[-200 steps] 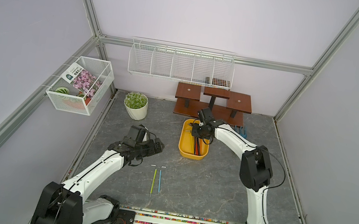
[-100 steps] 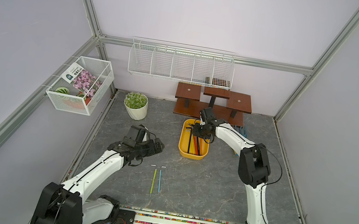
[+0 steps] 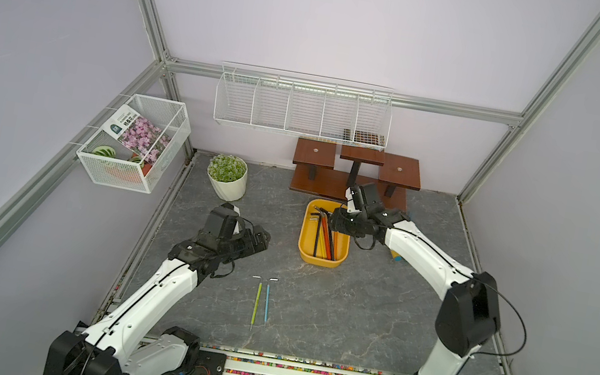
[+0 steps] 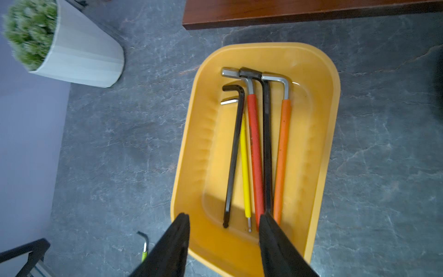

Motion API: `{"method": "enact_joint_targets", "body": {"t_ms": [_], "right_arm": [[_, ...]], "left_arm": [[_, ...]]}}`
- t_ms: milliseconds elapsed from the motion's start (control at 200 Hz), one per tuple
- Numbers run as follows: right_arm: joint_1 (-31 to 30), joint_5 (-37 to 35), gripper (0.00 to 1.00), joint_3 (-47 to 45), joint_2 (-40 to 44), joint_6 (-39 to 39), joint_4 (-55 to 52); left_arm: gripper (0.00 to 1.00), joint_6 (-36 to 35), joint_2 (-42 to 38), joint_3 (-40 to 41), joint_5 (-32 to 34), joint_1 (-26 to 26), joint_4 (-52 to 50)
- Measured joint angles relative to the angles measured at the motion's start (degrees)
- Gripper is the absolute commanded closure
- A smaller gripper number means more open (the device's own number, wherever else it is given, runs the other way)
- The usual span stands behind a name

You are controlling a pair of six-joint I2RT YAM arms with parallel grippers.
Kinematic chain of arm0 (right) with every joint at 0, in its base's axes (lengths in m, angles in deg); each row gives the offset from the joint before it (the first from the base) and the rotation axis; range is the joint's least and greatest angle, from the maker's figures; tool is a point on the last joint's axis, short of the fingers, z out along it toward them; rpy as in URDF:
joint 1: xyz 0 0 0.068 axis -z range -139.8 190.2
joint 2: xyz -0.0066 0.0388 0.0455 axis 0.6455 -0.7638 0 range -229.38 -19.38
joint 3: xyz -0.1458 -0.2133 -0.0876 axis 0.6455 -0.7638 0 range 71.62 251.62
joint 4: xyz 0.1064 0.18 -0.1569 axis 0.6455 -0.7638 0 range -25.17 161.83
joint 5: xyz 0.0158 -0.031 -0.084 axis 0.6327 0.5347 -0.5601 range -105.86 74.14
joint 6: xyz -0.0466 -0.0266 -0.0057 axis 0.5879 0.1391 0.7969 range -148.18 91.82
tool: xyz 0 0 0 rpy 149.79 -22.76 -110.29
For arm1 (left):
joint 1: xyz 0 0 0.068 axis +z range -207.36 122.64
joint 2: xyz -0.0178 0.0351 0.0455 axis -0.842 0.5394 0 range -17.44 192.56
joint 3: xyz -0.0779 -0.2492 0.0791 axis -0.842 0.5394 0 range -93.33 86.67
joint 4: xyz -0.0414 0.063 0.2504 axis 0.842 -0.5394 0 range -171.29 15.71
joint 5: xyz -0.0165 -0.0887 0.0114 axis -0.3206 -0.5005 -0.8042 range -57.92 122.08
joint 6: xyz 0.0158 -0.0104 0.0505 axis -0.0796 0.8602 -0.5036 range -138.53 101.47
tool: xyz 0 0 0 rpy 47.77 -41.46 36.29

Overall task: Put the hex key on the desktop into the storage box
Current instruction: Place the Allen key in the storage box, then pick up the Allen key from the center of the board.

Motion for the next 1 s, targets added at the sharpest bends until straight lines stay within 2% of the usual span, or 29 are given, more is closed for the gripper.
{"method": "enact_joint_targets", "body": {"t_ms": [280,480,685,999], "right_arm": [[-9.4,-6.0,0.41,-11.0,10.8,-0.7,1.1],[-18.1,-12.4,0.4,-22.7,16.1,-5.2,9.0],[-25.8,-16.0,0.43,-22.0,11.1,-9.4,11.0],[-35.2,-17.0,0.49,-9.7,-4.7,-12.3,7.6]], "left_arm": [[0.0,0.3,-0.1,0.0,2.1,0.0,-0.1],[0.0,0.5,0.6,0.0,2.8,0.8,0.0],[0.0,0.5,2.3,1.0,2.7,4.1,0.5],[0.0,0.4,2.3,3.6,2.4,7.0,0.8]]}}
